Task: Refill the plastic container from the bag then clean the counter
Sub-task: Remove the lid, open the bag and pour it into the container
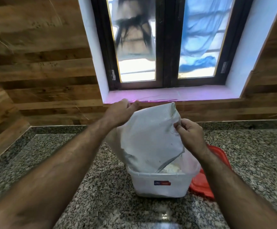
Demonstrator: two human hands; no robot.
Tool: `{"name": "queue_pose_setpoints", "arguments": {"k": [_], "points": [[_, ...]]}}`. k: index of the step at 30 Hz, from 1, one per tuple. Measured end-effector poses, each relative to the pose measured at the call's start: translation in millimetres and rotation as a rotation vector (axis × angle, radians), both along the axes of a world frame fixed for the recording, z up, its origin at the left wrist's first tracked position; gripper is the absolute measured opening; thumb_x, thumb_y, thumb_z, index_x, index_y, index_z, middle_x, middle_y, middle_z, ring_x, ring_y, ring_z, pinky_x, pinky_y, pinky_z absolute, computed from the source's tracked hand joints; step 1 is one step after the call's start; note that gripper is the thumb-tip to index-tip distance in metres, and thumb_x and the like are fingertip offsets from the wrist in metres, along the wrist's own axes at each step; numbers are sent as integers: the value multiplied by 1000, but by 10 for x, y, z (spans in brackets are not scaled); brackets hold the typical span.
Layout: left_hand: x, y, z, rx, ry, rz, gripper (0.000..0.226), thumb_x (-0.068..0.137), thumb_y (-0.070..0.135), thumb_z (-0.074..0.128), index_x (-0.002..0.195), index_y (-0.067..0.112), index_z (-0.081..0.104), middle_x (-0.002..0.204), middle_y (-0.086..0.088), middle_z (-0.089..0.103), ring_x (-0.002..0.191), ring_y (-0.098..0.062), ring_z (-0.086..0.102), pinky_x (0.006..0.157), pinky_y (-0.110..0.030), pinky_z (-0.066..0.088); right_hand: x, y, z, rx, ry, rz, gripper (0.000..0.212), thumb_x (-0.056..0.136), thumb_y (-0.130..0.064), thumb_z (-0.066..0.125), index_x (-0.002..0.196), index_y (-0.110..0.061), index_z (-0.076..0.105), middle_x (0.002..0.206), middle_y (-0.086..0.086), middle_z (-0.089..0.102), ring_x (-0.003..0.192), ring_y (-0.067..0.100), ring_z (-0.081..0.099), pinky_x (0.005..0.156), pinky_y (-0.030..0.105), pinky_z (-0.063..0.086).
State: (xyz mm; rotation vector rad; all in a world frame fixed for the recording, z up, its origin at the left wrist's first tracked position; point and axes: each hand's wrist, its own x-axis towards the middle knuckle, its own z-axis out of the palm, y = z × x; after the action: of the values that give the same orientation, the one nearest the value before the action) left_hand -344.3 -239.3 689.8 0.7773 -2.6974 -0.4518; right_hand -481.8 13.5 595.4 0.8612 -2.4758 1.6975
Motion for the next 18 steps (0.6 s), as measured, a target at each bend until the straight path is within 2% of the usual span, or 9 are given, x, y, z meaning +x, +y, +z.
{"name": "queue_pose_setpoints", "arguments": {"k": [3, 6, 9, 11, 14, 16, 18], "points": [[326, -420, -281, -115, 26, 74, 61, 103, 77, 33, 93, 23, 61, 93, 2, 65, 83, -17, 61, 69, -37, 49, -42, 40, -99, 5, -49, 11, 28, 100, -45, 64, 90, -22, 76, 84, -7, 76, 85, 24, 72, 79, 56, 61], [633, -698, -507, -109, 117, 187, 60, 103, 74, 38, 85, 24, 64, 84, 2, 67, 79, -21, 64, 64, -34, 46, -65, 61, -182, -25, -113, 24, 23, 103, -38, 66, 92, -24, 79, 86, -7, 78, 86, 23, 74, 81, 57, 63], [829, -833, -727, 65, 213, 281, 71, 98, 80, 37, 79, 19, 67, 75, -1, 72, 74, -26, 69, 69, -38, 56, -96, 63, -253, -60, -189, 6, 21, 103, -38, 68, 95, -24, 81, 90, -5, 81, 91, 25, 77, 85, 60, 63], [865, -862, -901, 251, 290, 299, 75, 95, 83, 38, 78, 19, 72, 73, -1, 76, 70, -25, 71, 73, -41, 59, -115, 49, -289, -71, -236, -13, 19, 103, -34, 69, 95, -23, 82, 91, -4, 82, 94, 26, 78, 88, 61, 63], [817, -801, -1090, 528, 461, 247, 65, 101, 74, 48, 87, 17, 76, 67, 5, 73, 61, -15, 61, 66, -35, 51, -126, 20, -321, -70, -290, -24, 19, 103, -28, 68, 92, -23, 82, 91, -5, 83, 95, 26, 78, 90, 61, 63], [738, -702, -1108, 650, 572, 202, 52, 107, 60, 53, 95, 14, 76, 65, 13, 67, 60, -5, 55, 61, -27, 45, -134, 9, -321, -60, -310, -38, 19, 102, -23, 69, 89, -23, 82, 90, -4, 83, 95, 28, 78, 91, 60, 63], [652, -616, -1080, 751, 657, 235, 43, 109, 52, 56, 102, 15, 76, 72, 15, 68, 64, -1, 57, 57, -22, 46, -158, 19, -330, -51, -337, -44, 20, 100, -18, 69, 87, -22, 83, 90, -2, 83, 97, 31, 79, 91, 60, 63]]}}
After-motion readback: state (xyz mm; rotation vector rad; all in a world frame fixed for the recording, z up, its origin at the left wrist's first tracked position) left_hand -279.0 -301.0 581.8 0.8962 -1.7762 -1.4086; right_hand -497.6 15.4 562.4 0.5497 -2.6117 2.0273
